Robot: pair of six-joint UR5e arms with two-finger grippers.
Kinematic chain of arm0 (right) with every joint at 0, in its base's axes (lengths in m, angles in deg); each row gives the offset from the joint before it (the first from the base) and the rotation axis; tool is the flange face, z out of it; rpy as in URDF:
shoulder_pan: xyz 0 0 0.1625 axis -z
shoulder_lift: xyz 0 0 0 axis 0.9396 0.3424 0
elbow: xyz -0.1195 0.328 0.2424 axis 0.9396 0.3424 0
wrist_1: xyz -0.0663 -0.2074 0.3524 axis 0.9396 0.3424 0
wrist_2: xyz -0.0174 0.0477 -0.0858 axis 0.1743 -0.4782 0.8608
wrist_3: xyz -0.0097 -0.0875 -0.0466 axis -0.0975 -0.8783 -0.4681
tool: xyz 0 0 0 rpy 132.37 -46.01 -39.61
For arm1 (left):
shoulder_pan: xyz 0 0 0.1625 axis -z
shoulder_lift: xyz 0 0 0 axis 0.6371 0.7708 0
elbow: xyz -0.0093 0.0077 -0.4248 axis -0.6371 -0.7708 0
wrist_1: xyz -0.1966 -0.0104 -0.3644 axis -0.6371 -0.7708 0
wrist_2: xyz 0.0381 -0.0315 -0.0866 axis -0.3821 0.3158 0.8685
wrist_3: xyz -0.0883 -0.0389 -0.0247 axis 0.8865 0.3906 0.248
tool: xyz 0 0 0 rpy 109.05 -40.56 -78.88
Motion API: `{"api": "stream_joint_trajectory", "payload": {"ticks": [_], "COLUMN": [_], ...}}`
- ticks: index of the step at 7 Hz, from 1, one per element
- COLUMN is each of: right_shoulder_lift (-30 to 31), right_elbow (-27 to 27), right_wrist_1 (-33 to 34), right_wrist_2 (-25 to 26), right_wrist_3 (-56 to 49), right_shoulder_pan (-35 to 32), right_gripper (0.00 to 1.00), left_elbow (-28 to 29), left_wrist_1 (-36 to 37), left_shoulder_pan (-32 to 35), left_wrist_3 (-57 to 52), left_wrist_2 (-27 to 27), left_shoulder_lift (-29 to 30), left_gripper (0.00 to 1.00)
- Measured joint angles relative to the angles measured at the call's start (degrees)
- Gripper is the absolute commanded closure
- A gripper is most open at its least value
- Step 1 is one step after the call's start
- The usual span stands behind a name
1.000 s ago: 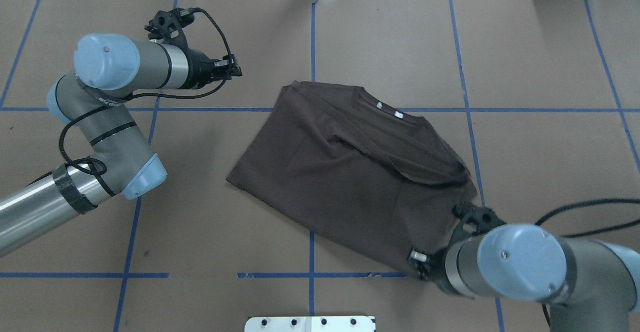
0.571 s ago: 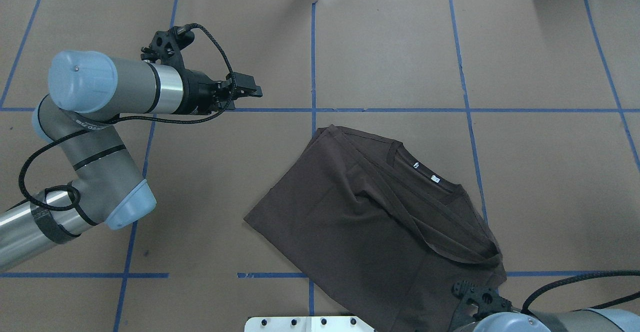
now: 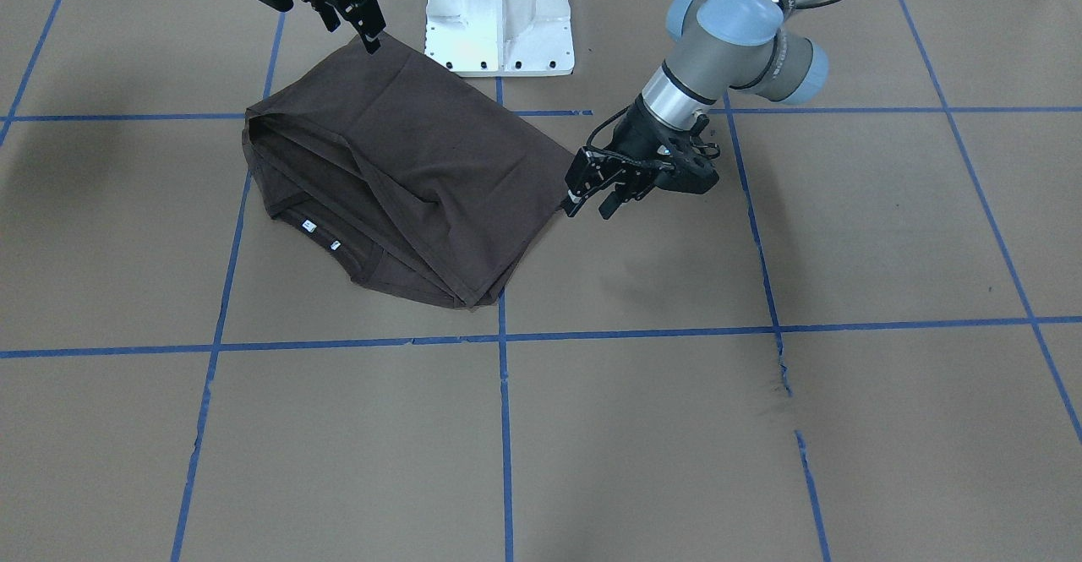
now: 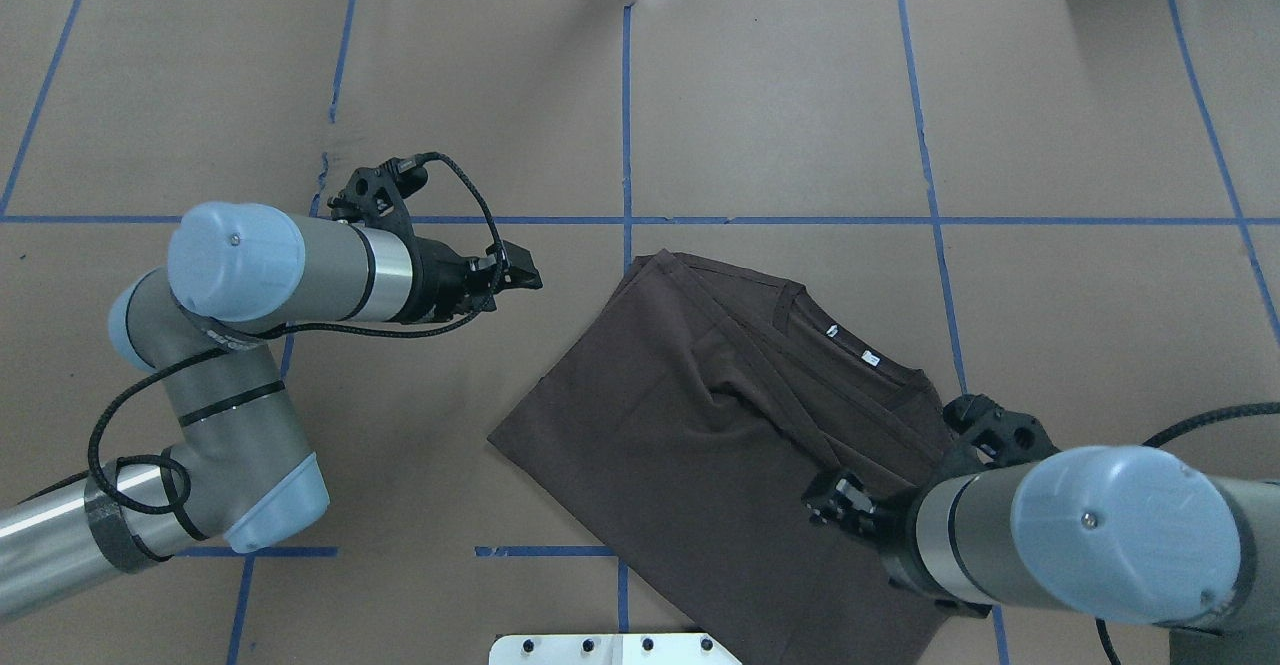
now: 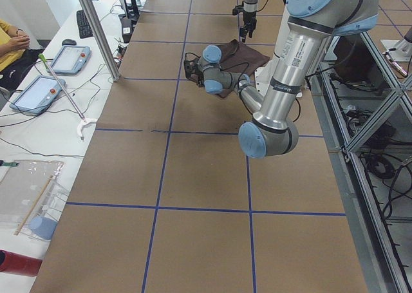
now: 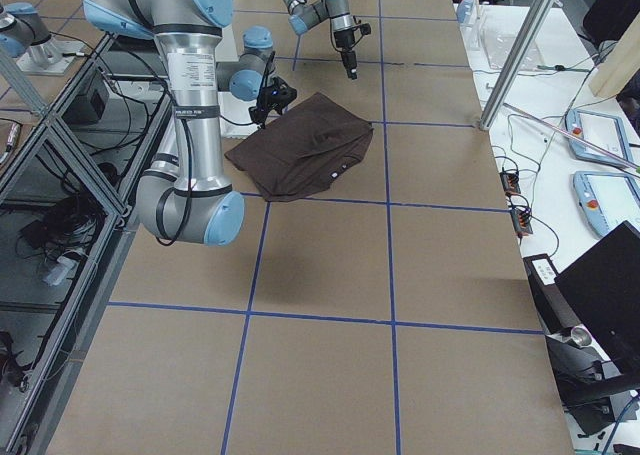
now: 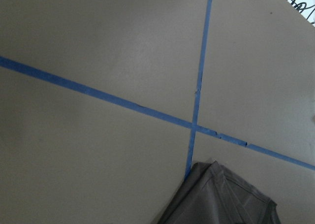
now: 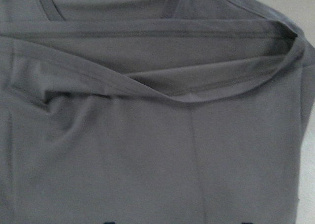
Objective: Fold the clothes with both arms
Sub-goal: 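Move both grippers to opposite edges of the folded shirt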
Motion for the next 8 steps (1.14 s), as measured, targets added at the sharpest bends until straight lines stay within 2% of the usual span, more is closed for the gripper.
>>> {"api": "stream_joint_trajectory", "payload": {"ticks": [1, 3, 5, 7, 8], "right_shoulder_lift": [-1.6, -4.1, -5.6, -5.8, -5.8], "right_elbow": [1.0, 2.9, 4.4, 5.2, 5.7], "right_wrist_1": [-0.1, -0.2, -0.2, -0.2, -0.2], "right_wrist_2": [0.0, 0.1, 0.1, 0.6, 1.2], "right_wrist_3": [-0.3, -0.5, -0.4, -0.4, -0.4], "right_shoulder_pan": [-3.5, -6.3, -6.6, -6.7, -6.7], "right_gripper": [0.00, 0.00, 0.00, 0.00, 0.00], "left_elbow": [0.0, -0.5, -3.1, -4.2, -4.2], "left_wrist_1": [2.0, 7.4, 14.6, 16.7, 16.9], "left_shoulder_pan": [-2.1, -4.9, -6.0, -8.1, -9.2], "left_wrist_3": [0.2, 0.3, 0.4, 1.4, 1.8], "left_wrist_2": [-1.2, -2.4, -2.6, -2.6, -2.7], "left_shoulder_lift": [-0.4, -1.0, -1.1, -1.3, -1.3], "left_gripper": [0.47, 0.47, 0.45, 0.35, 0.35]}}
